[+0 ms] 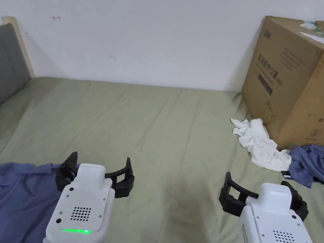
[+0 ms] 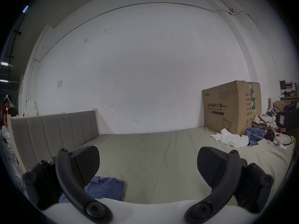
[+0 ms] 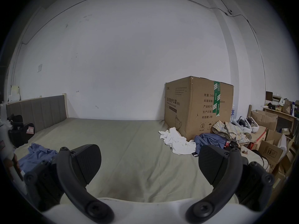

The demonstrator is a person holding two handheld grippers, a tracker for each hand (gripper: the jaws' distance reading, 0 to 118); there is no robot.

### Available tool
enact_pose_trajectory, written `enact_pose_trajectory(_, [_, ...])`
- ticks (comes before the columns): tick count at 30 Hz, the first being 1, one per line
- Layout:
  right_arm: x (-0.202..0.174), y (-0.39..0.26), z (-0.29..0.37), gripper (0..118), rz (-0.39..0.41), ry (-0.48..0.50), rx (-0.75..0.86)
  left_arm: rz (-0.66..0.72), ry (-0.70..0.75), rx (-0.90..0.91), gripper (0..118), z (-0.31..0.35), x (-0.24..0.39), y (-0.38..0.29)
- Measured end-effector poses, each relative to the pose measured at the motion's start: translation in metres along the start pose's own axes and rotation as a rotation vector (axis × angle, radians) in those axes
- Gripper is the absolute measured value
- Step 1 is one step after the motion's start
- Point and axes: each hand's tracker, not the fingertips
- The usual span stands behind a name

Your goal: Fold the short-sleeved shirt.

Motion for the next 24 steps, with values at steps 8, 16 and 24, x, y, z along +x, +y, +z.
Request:
enact_pose_trajectory(8, [0.0017,0.0001,-0.0006,118,-0.02,0.0,-0.013,0.006,0.0,-0.004,118,0.0,-0.0018,-0.0025])
enact_pose_trajectory(16, [0.0018,0.002,-0.0015,118,-0.009,0.001,-0.009,0.008,-0.009,-0.019,118,-0.0036,-0.0046,-0.0071])
enact_pose_trajectory(24, [-0.0003,0.0038,0.0,118,0.02,0.0,-0.001,0.005,-0.006,-0.018,118,-0.0006,-0.0034,-0.003])
